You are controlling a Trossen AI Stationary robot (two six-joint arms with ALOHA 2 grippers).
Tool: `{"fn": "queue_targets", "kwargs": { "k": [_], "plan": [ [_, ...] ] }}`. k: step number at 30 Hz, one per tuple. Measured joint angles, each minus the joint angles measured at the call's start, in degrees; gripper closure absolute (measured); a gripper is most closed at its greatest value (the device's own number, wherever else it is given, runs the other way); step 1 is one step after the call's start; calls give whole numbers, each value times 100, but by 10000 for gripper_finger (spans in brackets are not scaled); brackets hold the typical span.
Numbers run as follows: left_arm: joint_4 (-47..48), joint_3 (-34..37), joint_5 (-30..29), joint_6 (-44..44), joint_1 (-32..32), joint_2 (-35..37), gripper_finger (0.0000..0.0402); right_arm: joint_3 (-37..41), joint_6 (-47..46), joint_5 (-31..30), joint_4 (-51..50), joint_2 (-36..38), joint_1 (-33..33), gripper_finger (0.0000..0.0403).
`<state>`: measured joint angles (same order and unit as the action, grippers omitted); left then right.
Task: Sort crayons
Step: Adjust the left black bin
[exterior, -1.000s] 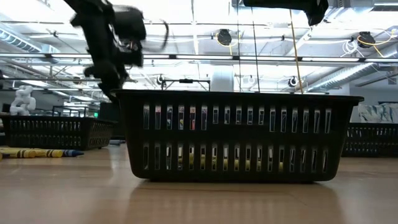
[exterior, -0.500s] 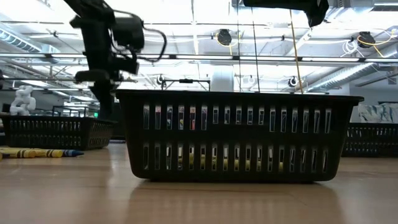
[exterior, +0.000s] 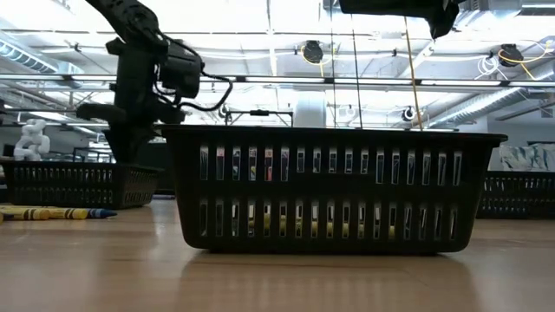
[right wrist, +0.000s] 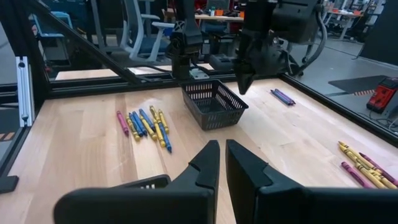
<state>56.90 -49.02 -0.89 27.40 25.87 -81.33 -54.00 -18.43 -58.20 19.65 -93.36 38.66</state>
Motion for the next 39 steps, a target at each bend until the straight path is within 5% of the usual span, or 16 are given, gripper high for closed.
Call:
{"fn": "queue_targets", "kwargs": {
  "k": [6,19,39],
  "plan": [
    [445,-232,51,-268,-2,349,385,0,-36,-1,-80,0,1,390],
    [293,75,490,-189,-183,460,214,0,-62,1,-75,0,1,390],
    [-242,81,479,144,-674,-66,287,0,-108,3,-76,0,3,390]
  ]
}}
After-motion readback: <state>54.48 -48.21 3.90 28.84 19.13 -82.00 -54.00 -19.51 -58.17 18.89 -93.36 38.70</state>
